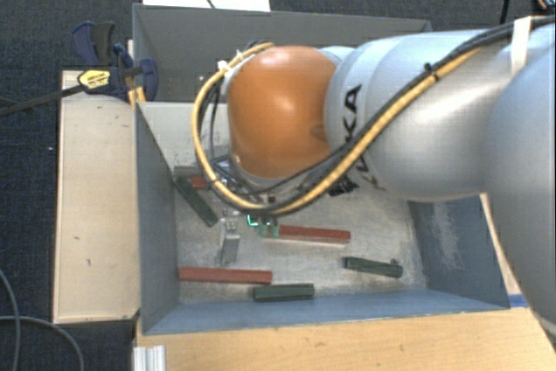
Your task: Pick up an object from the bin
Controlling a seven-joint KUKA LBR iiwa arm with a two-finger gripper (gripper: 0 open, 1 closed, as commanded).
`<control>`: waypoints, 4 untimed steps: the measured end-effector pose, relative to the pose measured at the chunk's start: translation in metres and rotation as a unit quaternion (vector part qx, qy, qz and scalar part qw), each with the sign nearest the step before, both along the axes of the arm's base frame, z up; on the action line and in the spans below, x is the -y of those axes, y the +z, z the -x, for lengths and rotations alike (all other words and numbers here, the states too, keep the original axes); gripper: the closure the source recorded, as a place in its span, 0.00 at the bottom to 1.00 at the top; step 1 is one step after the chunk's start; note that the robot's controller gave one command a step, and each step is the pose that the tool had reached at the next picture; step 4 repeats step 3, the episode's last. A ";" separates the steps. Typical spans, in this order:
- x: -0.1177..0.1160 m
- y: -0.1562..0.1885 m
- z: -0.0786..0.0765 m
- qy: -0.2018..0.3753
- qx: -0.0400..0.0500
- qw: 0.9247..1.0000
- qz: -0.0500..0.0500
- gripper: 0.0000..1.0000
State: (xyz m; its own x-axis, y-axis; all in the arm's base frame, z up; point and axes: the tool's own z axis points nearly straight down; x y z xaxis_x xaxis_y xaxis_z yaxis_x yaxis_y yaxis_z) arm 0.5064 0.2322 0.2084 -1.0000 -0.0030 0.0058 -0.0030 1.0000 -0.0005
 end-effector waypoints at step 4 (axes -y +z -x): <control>0.029 0.026 0.015 0.069 0.008 0.998 -0.002 1.00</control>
Offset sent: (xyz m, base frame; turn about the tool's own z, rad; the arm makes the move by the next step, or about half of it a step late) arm -0.0164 -0.0376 -0.1384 -0.1577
